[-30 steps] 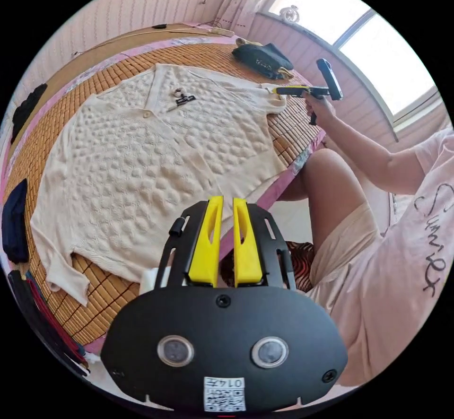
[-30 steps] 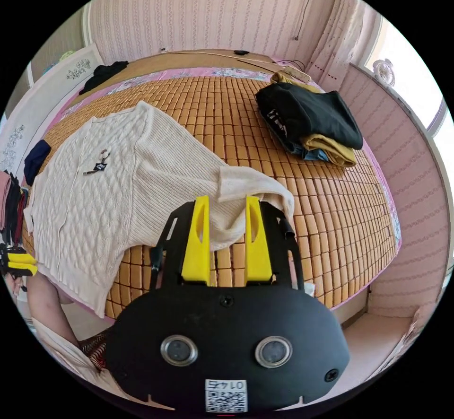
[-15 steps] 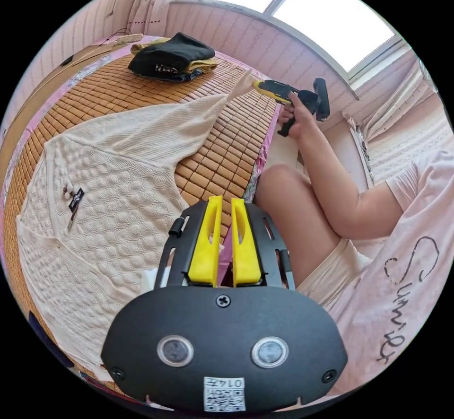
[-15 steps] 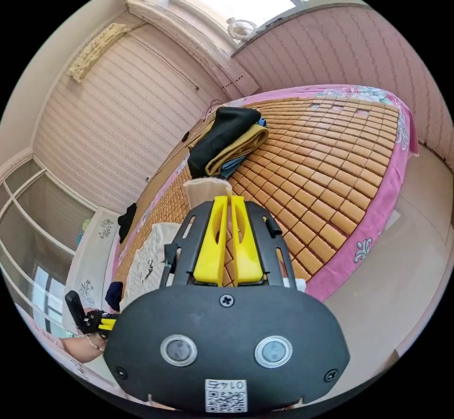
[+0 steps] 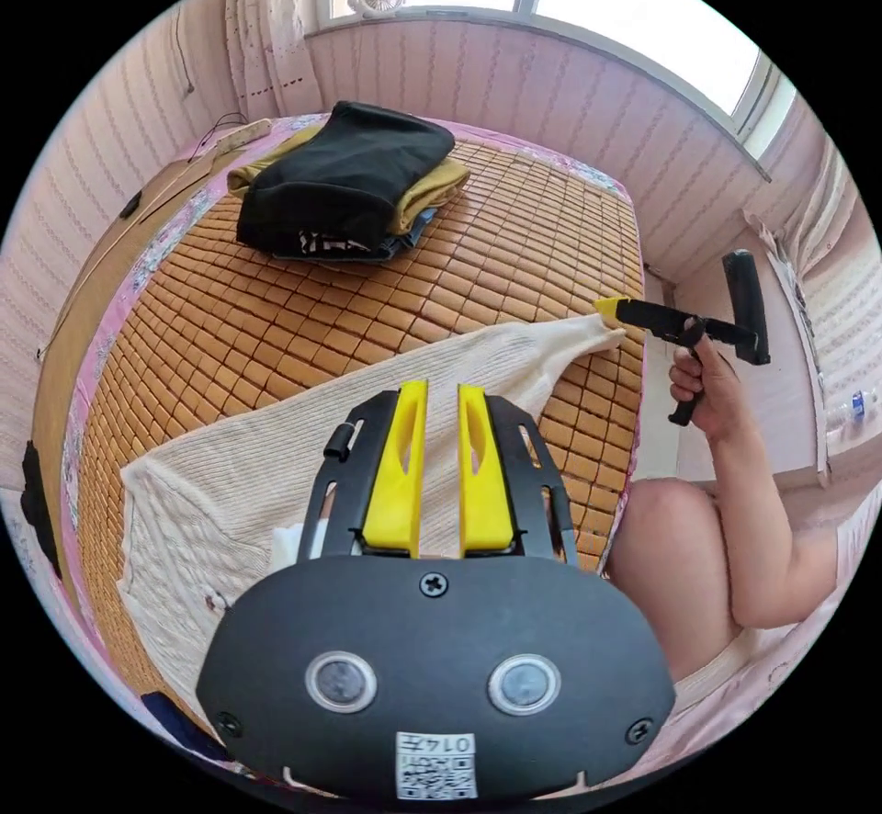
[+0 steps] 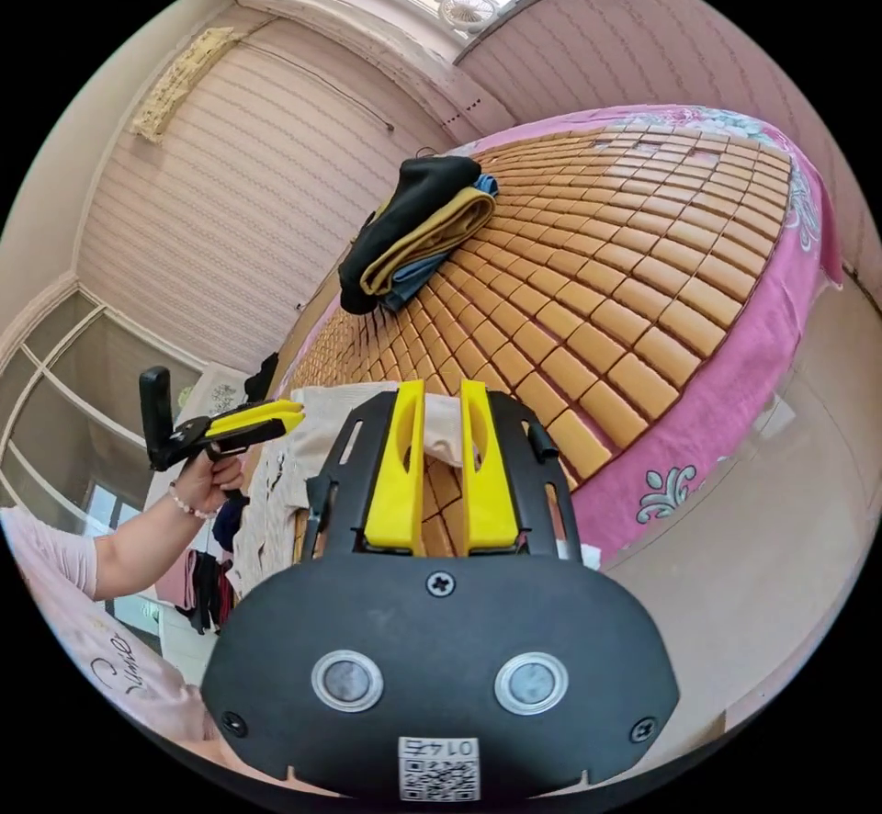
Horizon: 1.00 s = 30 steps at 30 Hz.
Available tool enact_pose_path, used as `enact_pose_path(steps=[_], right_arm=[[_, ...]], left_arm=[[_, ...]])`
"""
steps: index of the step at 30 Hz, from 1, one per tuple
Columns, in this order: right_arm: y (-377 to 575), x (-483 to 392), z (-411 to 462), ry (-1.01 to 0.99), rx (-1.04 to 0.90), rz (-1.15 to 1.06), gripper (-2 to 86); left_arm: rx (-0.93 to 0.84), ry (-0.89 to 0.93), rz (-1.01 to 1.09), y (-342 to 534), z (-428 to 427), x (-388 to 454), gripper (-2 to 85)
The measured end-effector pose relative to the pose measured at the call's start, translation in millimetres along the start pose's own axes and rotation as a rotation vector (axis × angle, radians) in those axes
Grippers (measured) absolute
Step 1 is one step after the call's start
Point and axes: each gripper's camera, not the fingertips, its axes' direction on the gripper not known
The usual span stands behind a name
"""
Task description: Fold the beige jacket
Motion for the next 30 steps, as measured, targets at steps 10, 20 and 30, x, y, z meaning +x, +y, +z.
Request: enact_pose_path(steps=[10,20,30], right_arm=[[-24,14,13,0.074,-0.048,-0.047,0.4],[-20,17,-4,0.124,0.109,-0.064,-0.2],[-25,12,38,0.098,-0.065,-0.123,-0.3]], left_arm=[[-0.047,0.089,-0.190,-34,72,-26,4.4],[0.121,0.249,0.034,-39,37,46,4.0],[-0.085,0.259,0.210,-46,88,136,1.3]])
